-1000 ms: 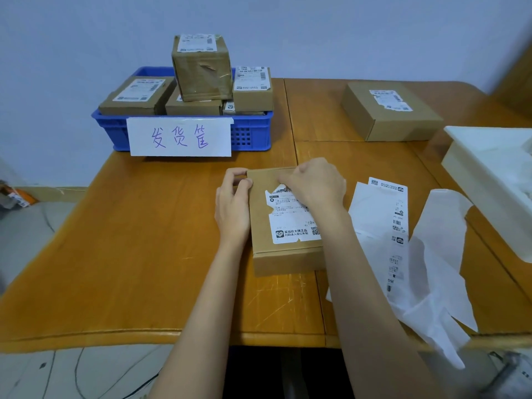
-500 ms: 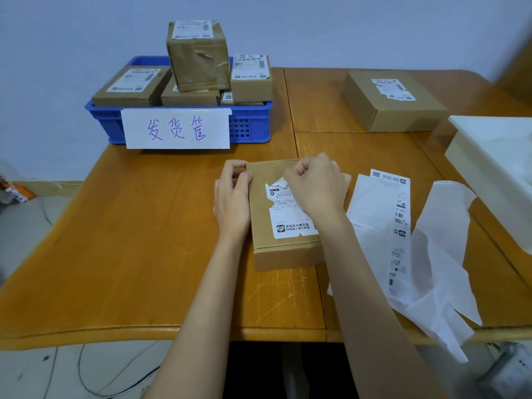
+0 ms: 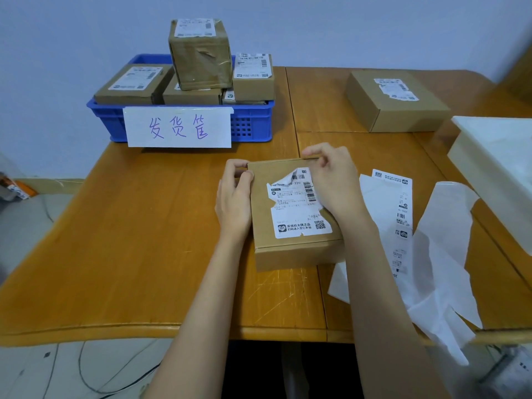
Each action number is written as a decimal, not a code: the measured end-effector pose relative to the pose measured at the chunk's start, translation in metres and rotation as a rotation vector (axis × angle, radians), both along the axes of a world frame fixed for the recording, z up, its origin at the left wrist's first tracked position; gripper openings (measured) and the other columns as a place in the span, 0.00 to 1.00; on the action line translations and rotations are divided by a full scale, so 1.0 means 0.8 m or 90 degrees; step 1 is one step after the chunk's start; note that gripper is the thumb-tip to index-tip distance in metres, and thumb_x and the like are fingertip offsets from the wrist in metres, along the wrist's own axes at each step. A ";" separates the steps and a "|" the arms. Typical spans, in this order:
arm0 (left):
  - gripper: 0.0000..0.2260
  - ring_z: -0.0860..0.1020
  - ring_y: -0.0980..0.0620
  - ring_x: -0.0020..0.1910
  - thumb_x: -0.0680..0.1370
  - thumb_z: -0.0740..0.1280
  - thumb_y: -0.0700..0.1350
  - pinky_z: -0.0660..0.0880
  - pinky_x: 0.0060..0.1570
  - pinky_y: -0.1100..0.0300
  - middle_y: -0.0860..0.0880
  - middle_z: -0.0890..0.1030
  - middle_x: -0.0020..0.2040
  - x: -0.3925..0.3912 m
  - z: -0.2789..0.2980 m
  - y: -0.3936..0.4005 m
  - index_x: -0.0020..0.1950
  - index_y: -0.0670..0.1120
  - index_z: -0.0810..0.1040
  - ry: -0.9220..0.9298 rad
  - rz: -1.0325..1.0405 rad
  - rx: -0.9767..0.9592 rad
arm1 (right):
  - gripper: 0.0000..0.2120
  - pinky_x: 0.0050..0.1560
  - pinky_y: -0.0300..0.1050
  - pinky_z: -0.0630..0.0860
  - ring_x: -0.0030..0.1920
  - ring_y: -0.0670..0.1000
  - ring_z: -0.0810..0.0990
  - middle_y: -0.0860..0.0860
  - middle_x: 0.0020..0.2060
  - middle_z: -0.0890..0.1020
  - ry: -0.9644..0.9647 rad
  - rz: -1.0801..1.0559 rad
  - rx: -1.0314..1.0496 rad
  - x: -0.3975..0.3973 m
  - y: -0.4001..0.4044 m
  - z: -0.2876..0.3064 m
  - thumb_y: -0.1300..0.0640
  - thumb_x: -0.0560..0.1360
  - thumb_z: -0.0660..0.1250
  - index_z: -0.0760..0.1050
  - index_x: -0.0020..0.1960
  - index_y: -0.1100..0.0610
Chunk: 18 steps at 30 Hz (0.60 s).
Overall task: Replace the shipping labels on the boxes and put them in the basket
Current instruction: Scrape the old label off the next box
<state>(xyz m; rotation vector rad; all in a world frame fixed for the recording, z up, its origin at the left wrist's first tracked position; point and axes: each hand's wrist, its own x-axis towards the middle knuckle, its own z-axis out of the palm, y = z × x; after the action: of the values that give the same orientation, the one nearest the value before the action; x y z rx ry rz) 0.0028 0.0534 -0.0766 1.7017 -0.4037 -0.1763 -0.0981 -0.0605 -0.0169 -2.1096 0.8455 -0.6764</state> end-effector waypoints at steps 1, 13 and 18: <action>0.07 0.76 0.50 0.54 0.75 0.57 0.55 0.71 0.57 0.44 0.60 0.78 0.46 0.000 0.000 0.000 0.50 0.60 0.73 0.001 0.003 0.001 | 0.11 0.48 0.43 0.72 0.42 0.44 0.72 0.47 0.48 0.69 0.026 0.013 -0.020 0.001 -0.002 -0.001 0.61 0.79 0.62 0.79 0.54 0.49; 0.10 0.77 0.52 0.55 0.72 0.59 0.55 0.71 0.56 0.51 0.58 0.80 0.49 -0.003 0.002 -0.002 0.51 0.58 0.75 0.017 0.025 -0.006 | 0.06 0.51 0.43 0.63 0.53 0.50 0.70 0.48 0.49 0.69 0.074 0.050 -0.268 0.008 0.006 -0.013 0.62 0.77 0.64 0.75 0.47 0.52; 0.08 0.77 0.51 0.54 0.72 0.59 0.55 0.71 0.56 0.49 0.57 0.80 0.49 -0.003 0.003 -0.003 0.49 0.60 0.75 0.012 0.025 -0.009 | 0.06 0.50 0.41 0.60 0.53 0.49 0.68 0.46 0.50 0.71 0.056 0.031 -0.285 0.007 0.005 -0.015 0.61 0.76 0.66 0.75 0.46 0.51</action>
<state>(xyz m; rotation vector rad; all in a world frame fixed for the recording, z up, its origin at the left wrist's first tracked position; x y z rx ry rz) 0.0003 0.0513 -0.0740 1.6923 -0.3562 -0.1602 -0.0923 -0.0566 -0.0290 -2.5672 0.7356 -0.8096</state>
